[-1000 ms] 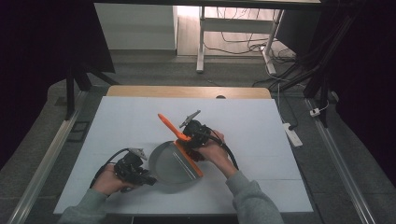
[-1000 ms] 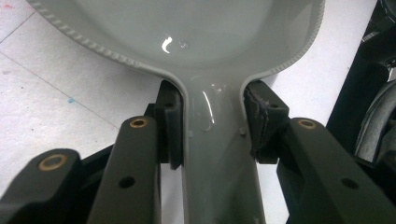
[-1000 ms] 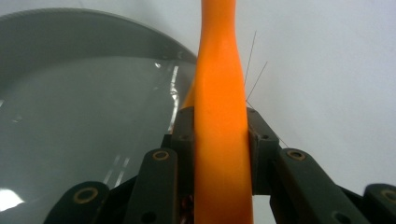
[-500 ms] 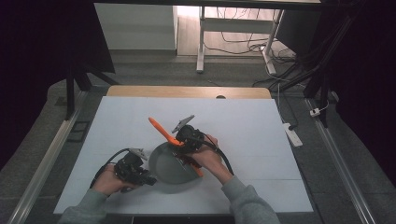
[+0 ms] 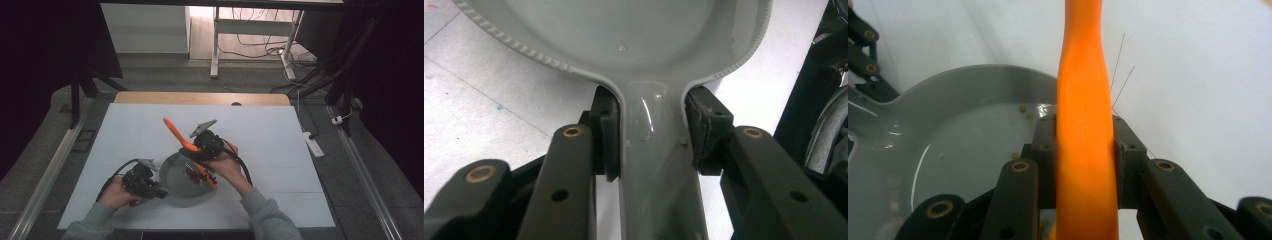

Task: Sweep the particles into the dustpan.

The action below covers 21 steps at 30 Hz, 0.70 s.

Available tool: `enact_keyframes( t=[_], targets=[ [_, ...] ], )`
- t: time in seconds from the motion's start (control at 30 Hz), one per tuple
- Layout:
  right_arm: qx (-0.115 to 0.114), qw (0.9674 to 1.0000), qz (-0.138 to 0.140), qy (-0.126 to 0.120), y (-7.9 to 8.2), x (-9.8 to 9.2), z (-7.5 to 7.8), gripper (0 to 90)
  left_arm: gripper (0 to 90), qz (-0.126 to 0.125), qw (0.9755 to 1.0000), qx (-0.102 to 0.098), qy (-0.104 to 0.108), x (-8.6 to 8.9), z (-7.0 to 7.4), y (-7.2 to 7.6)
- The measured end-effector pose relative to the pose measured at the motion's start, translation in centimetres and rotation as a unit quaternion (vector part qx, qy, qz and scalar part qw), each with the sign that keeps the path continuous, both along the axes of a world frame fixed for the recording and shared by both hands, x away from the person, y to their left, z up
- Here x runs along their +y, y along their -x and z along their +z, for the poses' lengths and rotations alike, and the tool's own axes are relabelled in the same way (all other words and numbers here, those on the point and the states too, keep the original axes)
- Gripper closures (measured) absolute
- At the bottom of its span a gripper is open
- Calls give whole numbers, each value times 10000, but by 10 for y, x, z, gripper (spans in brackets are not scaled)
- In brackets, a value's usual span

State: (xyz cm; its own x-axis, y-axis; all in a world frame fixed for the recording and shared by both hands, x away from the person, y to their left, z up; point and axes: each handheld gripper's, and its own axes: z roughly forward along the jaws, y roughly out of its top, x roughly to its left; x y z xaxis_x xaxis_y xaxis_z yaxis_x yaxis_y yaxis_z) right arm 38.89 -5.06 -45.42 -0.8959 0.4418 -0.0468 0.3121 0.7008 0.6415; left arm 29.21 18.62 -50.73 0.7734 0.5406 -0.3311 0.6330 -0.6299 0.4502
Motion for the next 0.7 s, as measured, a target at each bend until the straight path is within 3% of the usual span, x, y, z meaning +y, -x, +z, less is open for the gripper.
enact_keyframes(
  t=[0.2,0.43,0.57,0.63,0.7],
  targets=[
    [-219,9994,-232,100,-1,-11,2,706,616,0,10000,-4,-3,0,0,0],
    [-175,9980,-590,169,-4,-34,-10,706,616,-1,10000,-5,-12,0,0,0],
    [-84,9977,-659,167,-7,-40,-19,706,617,13,10000,0,-13,-1,-1,0],
    [-154,9973,-643,304,-7,-40,-20,706,616,12,10000,-1,-16,-1,-1,1],
    [-130,9974,-663,268,-8,-40,-20,706,617,14,10000,-2,-17,-1,-1,1]
  ],
)
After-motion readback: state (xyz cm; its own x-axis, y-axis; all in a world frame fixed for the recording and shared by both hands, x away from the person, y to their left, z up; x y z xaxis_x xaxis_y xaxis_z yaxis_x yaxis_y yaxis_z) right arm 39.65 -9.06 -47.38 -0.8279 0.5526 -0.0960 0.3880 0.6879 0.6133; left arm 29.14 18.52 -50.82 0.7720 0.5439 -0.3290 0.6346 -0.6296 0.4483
